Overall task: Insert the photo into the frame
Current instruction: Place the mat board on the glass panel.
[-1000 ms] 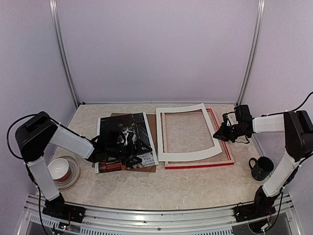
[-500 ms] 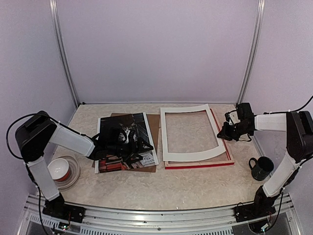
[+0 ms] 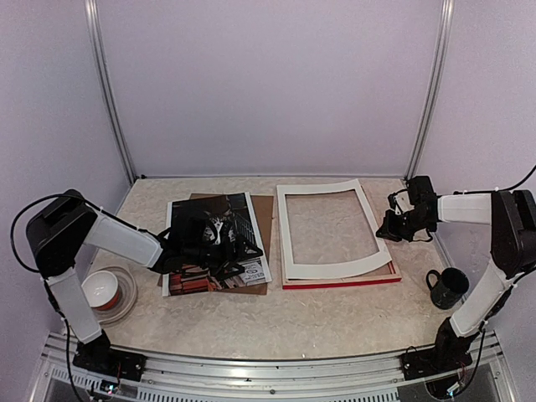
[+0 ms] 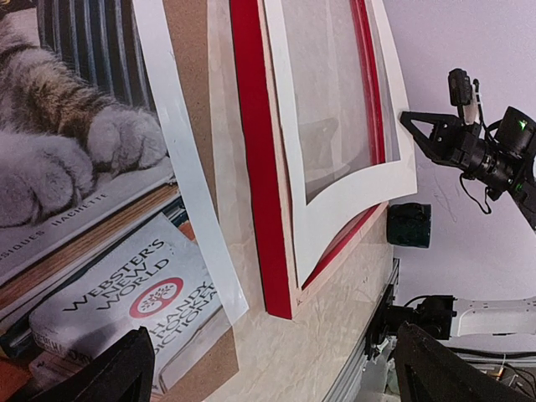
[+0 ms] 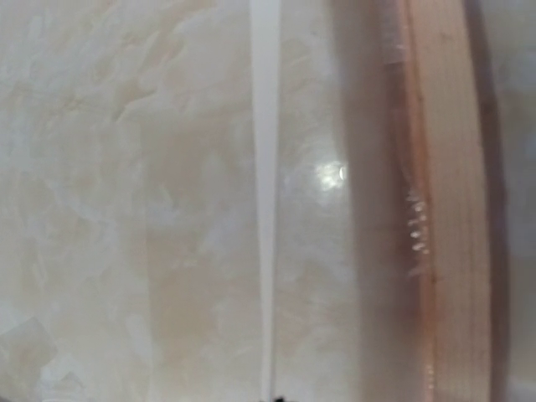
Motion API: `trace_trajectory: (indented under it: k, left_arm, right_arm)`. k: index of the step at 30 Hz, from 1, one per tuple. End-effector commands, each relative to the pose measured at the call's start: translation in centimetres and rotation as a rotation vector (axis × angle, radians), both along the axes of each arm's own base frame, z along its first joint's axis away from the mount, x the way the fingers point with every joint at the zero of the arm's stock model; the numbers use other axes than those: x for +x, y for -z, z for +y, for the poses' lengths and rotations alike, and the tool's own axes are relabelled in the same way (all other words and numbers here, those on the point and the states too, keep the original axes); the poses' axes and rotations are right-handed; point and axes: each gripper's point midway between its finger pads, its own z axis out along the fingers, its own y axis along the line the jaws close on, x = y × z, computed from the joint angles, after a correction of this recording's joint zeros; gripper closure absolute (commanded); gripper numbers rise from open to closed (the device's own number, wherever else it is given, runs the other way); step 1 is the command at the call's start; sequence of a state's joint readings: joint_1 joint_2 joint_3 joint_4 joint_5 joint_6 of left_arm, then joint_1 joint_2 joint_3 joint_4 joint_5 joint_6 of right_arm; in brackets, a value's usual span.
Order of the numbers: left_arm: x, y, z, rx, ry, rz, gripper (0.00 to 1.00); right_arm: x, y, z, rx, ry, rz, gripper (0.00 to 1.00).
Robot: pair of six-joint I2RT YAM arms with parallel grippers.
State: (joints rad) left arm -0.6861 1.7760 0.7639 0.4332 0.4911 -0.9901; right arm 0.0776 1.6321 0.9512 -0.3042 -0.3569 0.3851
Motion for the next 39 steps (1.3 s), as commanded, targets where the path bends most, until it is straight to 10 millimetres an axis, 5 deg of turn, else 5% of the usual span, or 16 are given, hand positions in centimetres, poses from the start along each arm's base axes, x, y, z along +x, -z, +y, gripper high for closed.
trace_trajectory:
  k: [1, 39]
  left_arm:
    - [-0.06, -0.99, -0.23, -0.013, 0.006, -0.033, 0.01]
    - [-0.28, -0.4, 0.07, -0.009, -0.005, -0.017, 0.01]
  right_arm:
    - [0.54, -1.27, -1.02, -0.022, 0.016, -0.03, 1.0]
    - [0.33, -2.03, -1.25, 0.017, 0.013, -0.046, 1.0]
